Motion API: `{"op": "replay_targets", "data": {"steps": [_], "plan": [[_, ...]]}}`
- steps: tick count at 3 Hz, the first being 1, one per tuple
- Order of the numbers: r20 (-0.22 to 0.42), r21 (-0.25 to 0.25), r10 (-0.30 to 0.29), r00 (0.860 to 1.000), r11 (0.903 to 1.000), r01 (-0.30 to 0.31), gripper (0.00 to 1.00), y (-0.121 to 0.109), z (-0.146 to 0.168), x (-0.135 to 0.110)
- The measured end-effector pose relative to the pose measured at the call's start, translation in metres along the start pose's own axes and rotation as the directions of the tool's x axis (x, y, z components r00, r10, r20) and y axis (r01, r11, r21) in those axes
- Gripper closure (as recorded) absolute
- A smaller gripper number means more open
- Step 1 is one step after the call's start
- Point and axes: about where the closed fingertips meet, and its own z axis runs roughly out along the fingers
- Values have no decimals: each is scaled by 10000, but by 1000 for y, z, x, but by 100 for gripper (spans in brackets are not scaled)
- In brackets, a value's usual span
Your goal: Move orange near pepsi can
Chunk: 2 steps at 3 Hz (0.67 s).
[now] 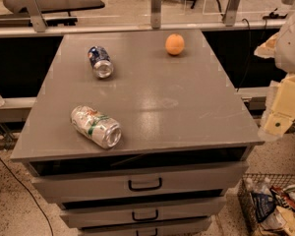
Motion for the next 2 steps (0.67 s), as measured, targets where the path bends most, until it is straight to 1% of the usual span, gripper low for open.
{"op": "replay_targets", "data": {"steps": [1, 2], "plan": [[1, 2, 0, 10000, 10000, 0, 0, 0, 0, 0], [209, 351, 99, 9997, 9993, -107, 0, -19, 14, 2]]}}
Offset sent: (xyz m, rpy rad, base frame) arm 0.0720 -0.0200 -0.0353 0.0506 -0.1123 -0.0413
